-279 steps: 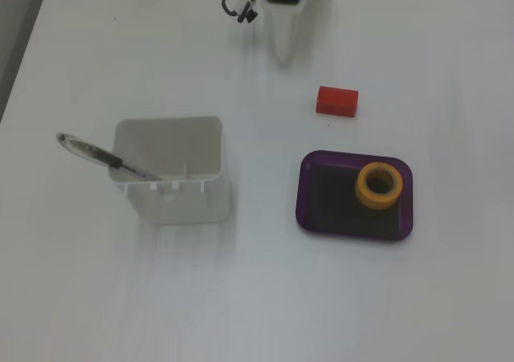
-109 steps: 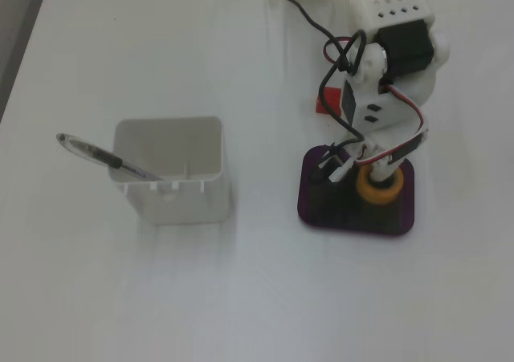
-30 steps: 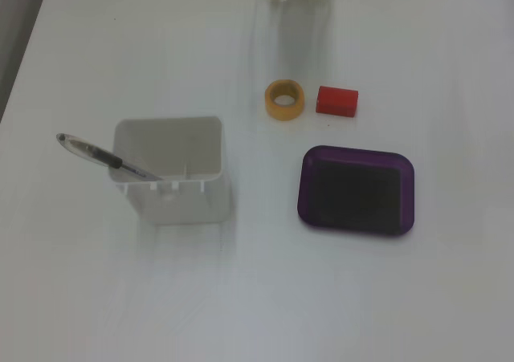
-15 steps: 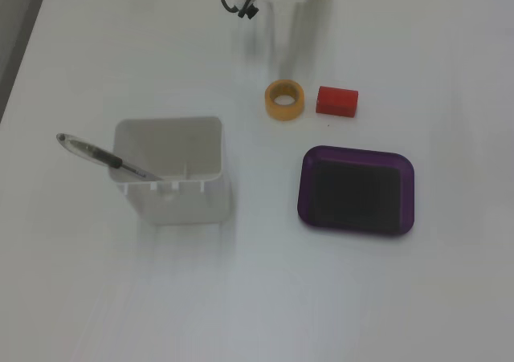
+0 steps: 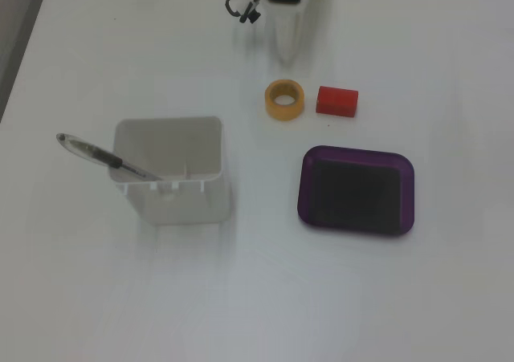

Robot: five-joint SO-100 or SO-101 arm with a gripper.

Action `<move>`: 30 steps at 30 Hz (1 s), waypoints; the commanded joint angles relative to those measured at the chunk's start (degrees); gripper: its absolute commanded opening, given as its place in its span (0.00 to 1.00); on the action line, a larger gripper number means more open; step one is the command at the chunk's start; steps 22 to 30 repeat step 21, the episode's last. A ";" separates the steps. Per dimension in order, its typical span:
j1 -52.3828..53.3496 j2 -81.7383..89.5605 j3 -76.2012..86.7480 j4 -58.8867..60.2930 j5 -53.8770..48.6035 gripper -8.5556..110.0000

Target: Remove the yellow tape from the box.

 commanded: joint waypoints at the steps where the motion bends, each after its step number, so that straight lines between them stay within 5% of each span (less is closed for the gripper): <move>1: 0.44 2.02 0.62 -1.05 0.26 0.07; 30: 0.09 2.02 0.62 -1.05 -0.18 0.07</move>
